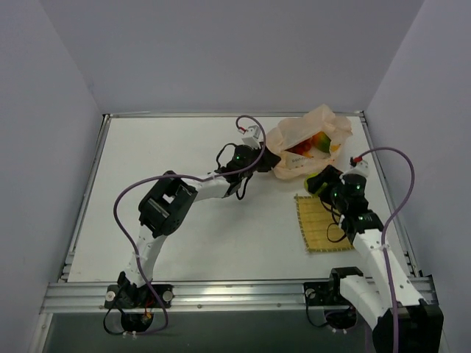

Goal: Take the fake fruits out of the plastic bag

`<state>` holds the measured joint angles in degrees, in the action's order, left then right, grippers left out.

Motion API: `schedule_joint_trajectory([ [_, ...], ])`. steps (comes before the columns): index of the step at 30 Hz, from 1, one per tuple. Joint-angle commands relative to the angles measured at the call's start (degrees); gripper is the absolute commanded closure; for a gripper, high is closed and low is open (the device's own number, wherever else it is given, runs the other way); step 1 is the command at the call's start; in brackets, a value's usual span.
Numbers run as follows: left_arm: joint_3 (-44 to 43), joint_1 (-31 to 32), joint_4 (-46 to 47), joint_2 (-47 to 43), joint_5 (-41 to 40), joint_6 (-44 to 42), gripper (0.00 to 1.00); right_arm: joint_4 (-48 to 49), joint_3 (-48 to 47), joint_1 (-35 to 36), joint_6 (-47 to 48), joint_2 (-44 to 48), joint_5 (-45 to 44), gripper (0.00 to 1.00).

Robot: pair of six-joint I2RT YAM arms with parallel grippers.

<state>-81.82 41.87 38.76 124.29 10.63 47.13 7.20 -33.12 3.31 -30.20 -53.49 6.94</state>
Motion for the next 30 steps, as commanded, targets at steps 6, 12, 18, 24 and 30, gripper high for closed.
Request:
schedule_joint_trajectory([
  [6, -3.3, -0.4, 0.3, -2.1, 2.3, -3.2, 0.98, -11.6, 9.5, 1.1, -9.7, 12.2, -9.0, 0.65],
  [12, -0.7, -0.4, 2.4, -3.6, 2.9, -4.1, 0.98, -12.4, 12.0, 1.2, -13.0, 11.4, -9.9, 0.63],
  [18, 0.0, -0.3, 3.9, -4.3, 3.4, -4.1, 0.98, -13.4, 12.6, 1.3, -14.3, 11.4, -9.9, 0.57],
  [24, 0.2, 0.2, 4.3, -4.6, 3.7, -4.3, 0.98, -13.4, 12.2, 1.4, -14.1, 9.4, -9.8, 0.40],
  [30, 0.2, 0.3, 4.8, -4.8, 3.9, -3.9, 0.98, -17.7, 8.1, 1.7, -12.3, 10.8, -12.8, 0.22],
])
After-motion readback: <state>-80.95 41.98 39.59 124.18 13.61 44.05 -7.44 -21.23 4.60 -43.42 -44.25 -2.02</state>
